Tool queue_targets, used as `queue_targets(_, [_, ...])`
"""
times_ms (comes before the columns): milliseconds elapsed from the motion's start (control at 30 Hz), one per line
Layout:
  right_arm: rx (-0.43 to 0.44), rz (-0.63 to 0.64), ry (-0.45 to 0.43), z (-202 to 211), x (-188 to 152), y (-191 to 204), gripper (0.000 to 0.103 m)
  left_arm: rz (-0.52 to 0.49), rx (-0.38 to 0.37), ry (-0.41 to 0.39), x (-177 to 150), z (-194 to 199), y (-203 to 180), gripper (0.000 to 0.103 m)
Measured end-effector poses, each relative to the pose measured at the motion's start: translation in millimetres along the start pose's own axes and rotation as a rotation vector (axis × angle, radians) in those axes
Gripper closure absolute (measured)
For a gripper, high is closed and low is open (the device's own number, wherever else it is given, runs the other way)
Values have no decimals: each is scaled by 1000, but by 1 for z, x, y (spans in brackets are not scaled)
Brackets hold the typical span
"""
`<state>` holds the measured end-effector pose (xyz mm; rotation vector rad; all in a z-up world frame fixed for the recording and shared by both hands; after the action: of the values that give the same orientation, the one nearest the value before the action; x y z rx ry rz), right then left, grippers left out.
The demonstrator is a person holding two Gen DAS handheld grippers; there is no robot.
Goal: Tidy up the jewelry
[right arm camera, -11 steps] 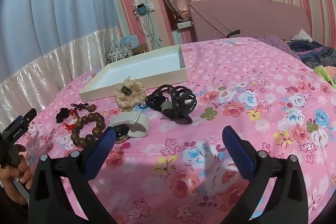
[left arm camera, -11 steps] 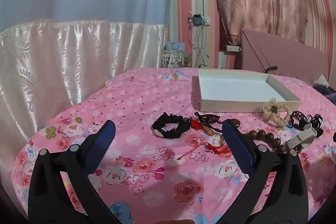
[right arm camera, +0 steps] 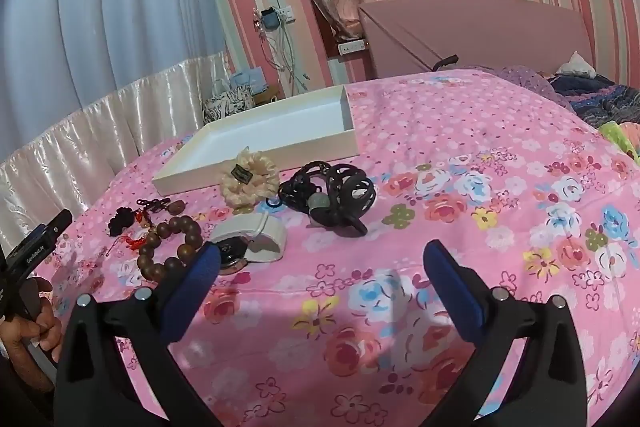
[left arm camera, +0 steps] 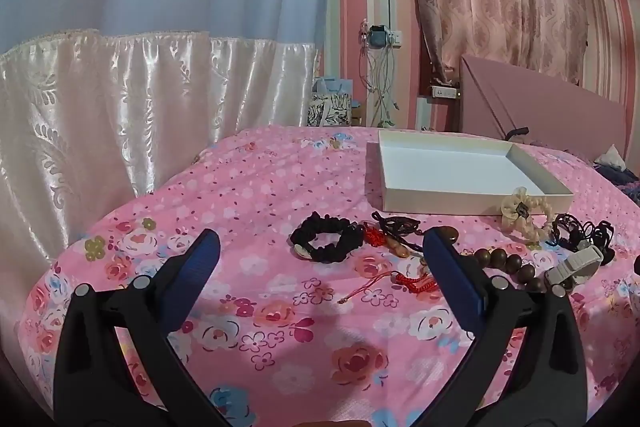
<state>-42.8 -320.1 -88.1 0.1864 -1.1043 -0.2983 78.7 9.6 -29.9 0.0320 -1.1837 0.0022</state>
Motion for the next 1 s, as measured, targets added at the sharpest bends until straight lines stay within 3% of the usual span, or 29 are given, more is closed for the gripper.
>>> queue_targets(1000, [5, 5, 17, -2, -2, -4, 2, 26, -10, 31, -5, -4, -1, 3])
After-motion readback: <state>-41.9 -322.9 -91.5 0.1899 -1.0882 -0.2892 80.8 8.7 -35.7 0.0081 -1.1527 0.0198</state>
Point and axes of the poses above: each gripper's, at about its wrist camera, not at the fingertips, and z roughly against the way its jaws point, y to its left, x to its top, the point moved 8 cm from there along -z, roughly the way its jaws point, and after that the axes turned 3 degrees about x, right-handed, at the moved point
